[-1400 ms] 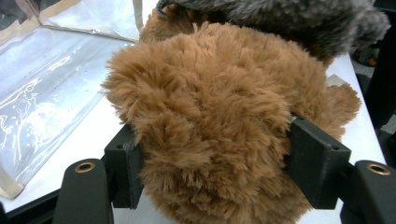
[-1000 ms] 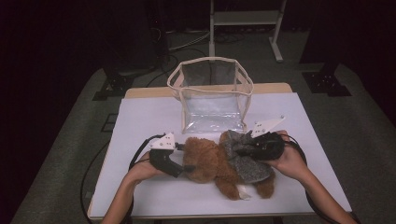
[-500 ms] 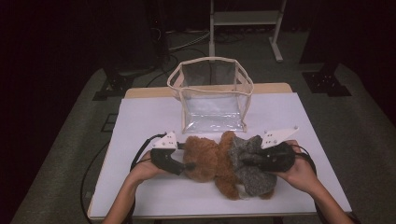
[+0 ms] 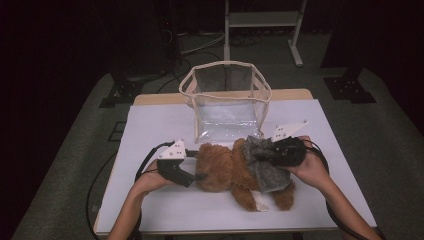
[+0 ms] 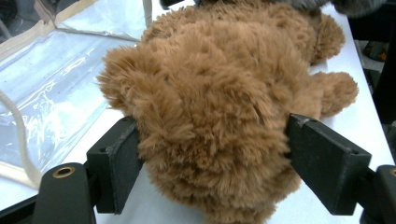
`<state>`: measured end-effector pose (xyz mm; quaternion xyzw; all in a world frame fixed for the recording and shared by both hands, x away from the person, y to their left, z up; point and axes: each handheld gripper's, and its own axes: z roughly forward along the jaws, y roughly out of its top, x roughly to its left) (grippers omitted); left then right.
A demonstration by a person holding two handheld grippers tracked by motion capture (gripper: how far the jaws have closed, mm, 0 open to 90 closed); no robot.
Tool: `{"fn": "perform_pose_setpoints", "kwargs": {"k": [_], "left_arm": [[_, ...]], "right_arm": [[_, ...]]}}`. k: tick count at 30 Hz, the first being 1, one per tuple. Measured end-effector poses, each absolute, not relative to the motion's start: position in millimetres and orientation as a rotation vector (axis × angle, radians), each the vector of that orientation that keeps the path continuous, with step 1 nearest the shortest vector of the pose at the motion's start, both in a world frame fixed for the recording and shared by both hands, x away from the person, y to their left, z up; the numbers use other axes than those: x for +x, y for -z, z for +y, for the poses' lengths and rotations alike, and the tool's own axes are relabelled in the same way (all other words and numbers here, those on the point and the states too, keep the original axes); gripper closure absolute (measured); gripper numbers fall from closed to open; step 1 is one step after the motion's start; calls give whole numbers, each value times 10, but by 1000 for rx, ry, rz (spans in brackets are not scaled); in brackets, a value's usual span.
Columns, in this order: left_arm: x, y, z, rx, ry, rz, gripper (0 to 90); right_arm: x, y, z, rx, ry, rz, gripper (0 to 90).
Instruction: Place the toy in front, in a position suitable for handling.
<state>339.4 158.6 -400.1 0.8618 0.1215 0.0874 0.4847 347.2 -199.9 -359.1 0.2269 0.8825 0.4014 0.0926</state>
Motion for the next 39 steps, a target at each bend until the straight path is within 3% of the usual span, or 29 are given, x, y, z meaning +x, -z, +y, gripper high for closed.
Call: {"fn": "perform_pose_setpoints", "kwargs": {"k": [6,16,24,32,39], "left_arm": [[3406,4035,1551,2107,-223,316,226],[3412,4073,1532,2129,-206,314,226],[3400,4073,1506,2110,-149,289,270],[3394,4081,1483,2106,-140,285,270],[3390,4114,1507,2103,-138,284,228]], "right_arm": [[3539,3624,-2024,700,-1212,2624,776],[3173,3683,-2414,767,-1313,2571,774],[3112,3687,-2582,818,-1299,2569,774],[3298,3496,-2114,658,-1253,2627,773],[3500,3564,-1853,634,-1207,2709,769]]}}
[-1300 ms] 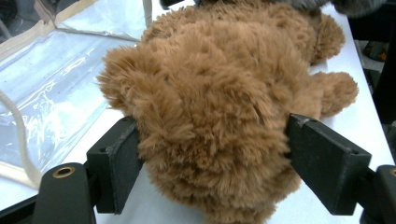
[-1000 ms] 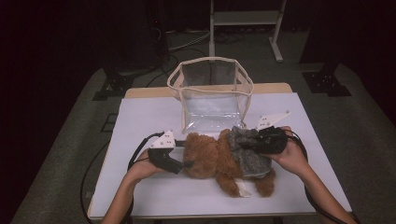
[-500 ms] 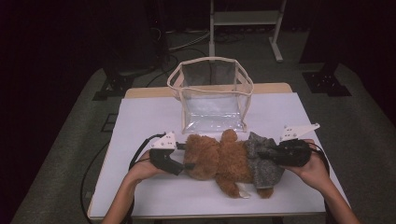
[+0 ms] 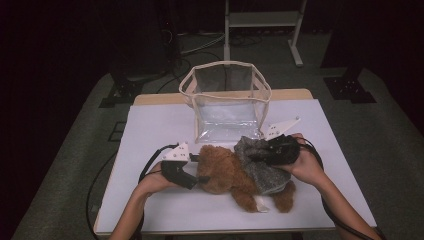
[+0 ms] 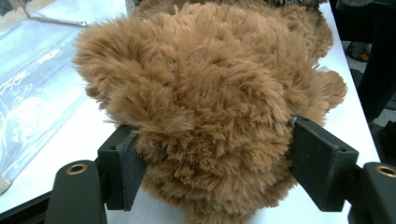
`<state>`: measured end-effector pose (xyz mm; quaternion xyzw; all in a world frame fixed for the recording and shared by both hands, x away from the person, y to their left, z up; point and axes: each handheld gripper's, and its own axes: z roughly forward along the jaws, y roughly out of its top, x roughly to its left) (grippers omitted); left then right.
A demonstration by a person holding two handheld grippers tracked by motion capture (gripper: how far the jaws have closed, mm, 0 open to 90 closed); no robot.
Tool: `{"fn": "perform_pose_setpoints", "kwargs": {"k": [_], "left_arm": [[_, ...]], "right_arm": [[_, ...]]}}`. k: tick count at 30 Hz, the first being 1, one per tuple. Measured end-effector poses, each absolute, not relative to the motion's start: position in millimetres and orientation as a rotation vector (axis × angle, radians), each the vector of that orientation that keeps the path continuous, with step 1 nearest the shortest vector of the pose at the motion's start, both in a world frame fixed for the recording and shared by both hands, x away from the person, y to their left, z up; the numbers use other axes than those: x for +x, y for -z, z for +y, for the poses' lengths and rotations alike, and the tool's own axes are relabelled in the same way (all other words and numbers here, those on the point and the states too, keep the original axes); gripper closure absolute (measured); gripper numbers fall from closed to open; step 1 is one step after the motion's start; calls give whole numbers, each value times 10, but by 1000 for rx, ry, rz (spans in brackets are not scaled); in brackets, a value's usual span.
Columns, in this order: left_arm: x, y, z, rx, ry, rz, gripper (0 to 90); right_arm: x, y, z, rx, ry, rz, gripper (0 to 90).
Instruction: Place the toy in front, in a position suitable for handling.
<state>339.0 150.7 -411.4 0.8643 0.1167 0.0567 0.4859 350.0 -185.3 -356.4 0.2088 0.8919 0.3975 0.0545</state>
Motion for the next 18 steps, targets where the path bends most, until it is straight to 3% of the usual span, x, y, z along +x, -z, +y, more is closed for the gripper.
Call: {"fn": "perform_pose_setpoints", "kwargs": {"k": [6,18], "left_arm": [[3385,4179,1481,2115,-113,292,109],[3420,4316,1386,2058,-15,299,65]], "right_arm": [[3476,3686,-2007,657,-1261,2776,776],[3333,3757,-2088,657,-1292,2753,786]]}}
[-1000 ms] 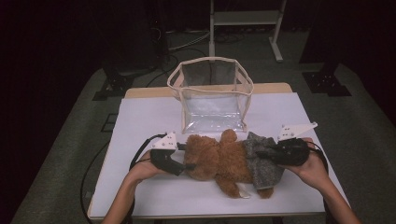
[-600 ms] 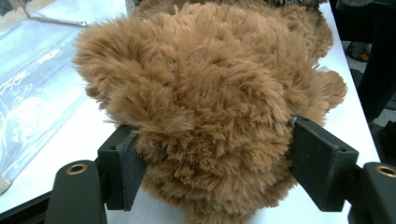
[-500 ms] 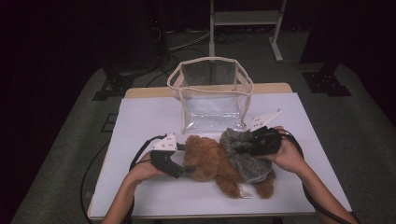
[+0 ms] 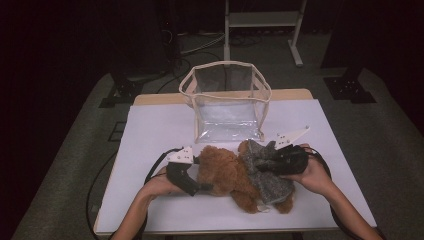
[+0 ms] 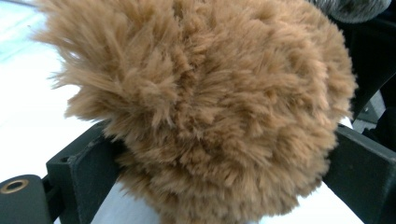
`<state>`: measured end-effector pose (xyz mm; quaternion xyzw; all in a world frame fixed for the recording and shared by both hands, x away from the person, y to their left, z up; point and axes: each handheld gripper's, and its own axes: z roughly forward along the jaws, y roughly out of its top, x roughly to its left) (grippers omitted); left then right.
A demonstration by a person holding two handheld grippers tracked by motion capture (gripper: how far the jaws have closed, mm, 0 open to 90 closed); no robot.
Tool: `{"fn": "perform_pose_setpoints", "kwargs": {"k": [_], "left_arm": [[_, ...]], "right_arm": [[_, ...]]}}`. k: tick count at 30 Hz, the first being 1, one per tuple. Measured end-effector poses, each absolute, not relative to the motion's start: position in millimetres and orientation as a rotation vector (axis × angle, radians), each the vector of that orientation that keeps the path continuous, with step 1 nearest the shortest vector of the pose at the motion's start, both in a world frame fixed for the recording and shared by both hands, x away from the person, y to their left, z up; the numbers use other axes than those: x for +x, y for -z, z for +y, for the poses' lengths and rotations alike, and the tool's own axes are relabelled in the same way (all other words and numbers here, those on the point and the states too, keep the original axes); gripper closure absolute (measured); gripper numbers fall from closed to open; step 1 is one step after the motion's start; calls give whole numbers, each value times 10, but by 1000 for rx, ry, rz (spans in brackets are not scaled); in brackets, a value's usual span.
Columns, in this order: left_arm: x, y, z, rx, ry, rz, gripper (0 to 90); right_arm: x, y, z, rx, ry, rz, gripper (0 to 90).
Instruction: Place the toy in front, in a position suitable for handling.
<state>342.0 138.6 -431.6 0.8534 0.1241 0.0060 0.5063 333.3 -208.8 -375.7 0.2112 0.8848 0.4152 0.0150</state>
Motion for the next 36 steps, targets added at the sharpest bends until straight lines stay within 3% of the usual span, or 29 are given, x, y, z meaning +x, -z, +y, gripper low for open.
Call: {"fn": "perform_pose_setpoints", "kwargs": {"k": [6,10,22,29,36], "left_arm": [[3386,4231,1357,2006,-79,257,282],[3309,4029,1314,1981,-152,205,373],[3270,3696,1334,2000,-226,159,405],[3235,3175,1383,2041,-314,90,410],[3211,2958,1345,2098,-344,50,409]], "right_arm": [[3275,3743,-2128,681,-1300,2740,787],[3274,3693,-2085,668,-1302,2737,789],[3399,3550,-1774,591,-1412,2734,793],[3426,3355,-1679,561,-1572,2665,795],[3403,3263,-1666,525,-1653,2627,795]]}}
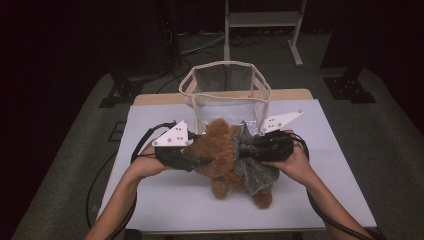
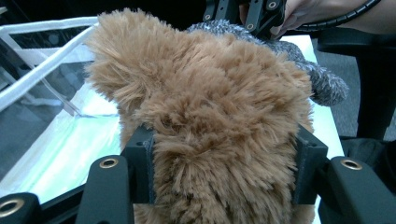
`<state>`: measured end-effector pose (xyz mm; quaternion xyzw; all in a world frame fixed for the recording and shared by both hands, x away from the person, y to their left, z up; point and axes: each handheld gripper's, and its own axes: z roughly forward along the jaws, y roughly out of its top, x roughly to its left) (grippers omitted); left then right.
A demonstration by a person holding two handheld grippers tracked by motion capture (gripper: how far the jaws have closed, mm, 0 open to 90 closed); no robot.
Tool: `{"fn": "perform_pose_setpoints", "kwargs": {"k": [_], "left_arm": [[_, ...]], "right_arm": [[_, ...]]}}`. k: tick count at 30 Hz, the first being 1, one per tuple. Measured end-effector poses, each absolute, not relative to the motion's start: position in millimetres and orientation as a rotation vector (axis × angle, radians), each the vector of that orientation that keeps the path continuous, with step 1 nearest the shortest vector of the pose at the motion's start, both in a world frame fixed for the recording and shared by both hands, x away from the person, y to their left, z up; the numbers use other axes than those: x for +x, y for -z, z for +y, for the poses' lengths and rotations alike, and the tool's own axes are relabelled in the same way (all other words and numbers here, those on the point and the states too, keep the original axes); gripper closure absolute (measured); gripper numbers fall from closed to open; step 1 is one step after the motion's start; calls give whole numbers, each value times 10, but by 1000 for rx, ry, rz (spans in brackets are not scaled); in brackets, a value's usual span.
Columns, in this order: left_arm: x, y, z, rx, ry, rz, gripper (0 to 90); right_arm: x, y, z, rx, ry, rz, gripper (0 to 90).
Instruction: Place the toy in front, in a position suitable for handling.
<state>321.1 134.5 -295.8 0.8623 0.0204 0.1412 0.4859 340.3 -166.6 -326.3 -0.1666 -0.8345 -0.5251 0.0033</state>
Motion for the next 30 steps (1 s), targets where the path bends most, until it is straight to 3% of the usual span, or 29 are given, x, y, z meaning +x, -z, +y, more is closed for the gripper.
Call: {"fn": "perform_pose_setpoints", "kwargs": {"k": [8,14,22,30], "left_arm": [[3274,3041,1069,2082,-339,19,385],[3344,2902,682,2067,-344,-48,373],[3402,2771,252,2085,-344,-116,364],[3453,2701,-139,2107,-341,-171,332]], "right_arm": [[3374,3278,-1996,-607,1634,-2637,794],[3326,2855,-2250,-605,1681,-2705,792],[3295,2345,-2254,-519,1638,-2831,790],[3365,2256,-2293,-538,1573,-2885,790]]}}
